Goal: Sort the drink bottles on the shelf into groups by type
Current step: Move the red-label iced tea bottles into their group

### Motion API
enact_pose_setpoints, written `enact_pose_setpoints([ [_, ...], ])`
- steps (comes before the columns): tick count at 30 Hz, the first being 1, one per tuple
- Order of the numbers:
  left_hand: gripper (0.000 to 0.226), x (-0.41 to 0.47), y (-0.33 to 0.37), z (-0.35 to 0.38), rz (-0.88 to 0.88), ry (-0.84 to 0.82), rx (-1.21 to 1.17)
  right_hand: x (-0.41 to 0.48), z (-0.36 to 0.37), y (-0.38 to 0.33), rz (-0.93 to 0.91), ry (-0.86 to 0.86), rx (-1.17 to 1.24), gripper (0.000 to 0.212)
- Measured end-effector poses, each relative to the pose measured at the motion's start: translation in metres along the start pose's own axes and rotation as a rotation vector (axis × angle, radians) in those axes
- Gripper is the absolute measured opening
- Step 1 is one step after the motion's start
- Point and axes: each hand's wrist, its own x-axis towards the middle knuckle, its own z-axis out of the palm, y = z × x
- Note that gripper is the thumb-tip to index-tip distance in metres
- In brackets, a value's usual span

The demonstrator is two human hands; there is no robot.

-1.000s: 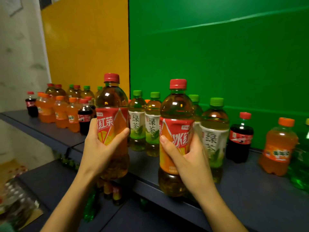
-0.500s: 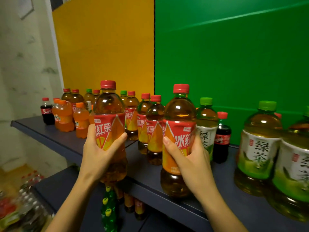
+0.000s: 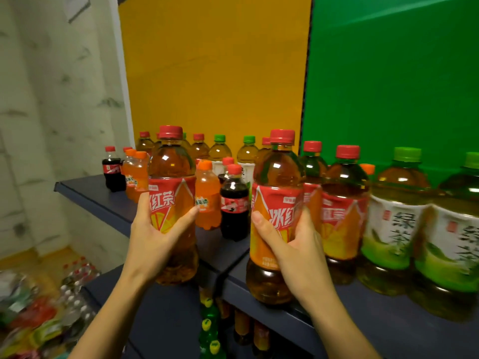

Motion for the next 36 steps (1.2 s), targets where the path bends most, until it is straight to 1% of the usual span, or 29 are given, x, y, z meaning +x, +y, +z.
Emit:
enact_pose_setpoints([
  [2, 0.064, 0.018, -0.016, -0.016, -0.006, -0.008, -0.013, 0.009, 0.027, 0.004, -0.008, 0.030, -0.017, 0.080],
  [4, 0.064, 0.036, -0.029, -0.030, -0.010, -0.027, -0.021, 0.019, 0.051, 0.007, -0.003, 0.053, -0.029, 0.083],
  [10, 0.050, 0.079, -0.058, -0.061, 0.008, -0.093, -0.013, 0.043, 0.106, 0.013, 0.029, 0.050, -0.002, 0.073],
  [13, 0.053, 0.090, -0.067, -0.066, 0.008, -0.119, -0.040, 0.051, 0.118, 0.017, 0.023, 0.068, -0.043, 0.069],
  [17, 0.058, 0.097, -0.077, -0.062, 0.003, -0.154, -0.085, 0.057, 0.118, 0.022, -0.007, 0.108, -0.105, 0.072],
  [21, 0.062, 0.099, -0.082, -0.051, -0.011, -0.202, -0.150, 0.062, 0.107, 0.016, -0.011, 0.177, -0.186, 0.070],
  [24, 0.058, 0.096, -0.080, -0.040, -0.004, -0.264, -0.200, 0.070, 0.096, 0.012, -0.022, 0.249, -0.247, 0.070],
  [30, 0.050, 0.082, -0.072, -0.014, 0.011, -0.385, -0.284, 0.086, 0.079, 0.023, -0.003, 0.340, -0.376, 0.059],
  [32, 0.047, 0.076, -0.069, -0.005, 0.013, -0.412, -0.304, 0.088, 0.077, 0.031, 0.003, 0.358, -0.389, 0.057],
  [36, 0.052, 0.065, -0.069, 0.014, 0.030, -0.460, -0.308, 0.093, 0.077, 0.046, 0.022, 0.386, -0.372, 0.061],
])
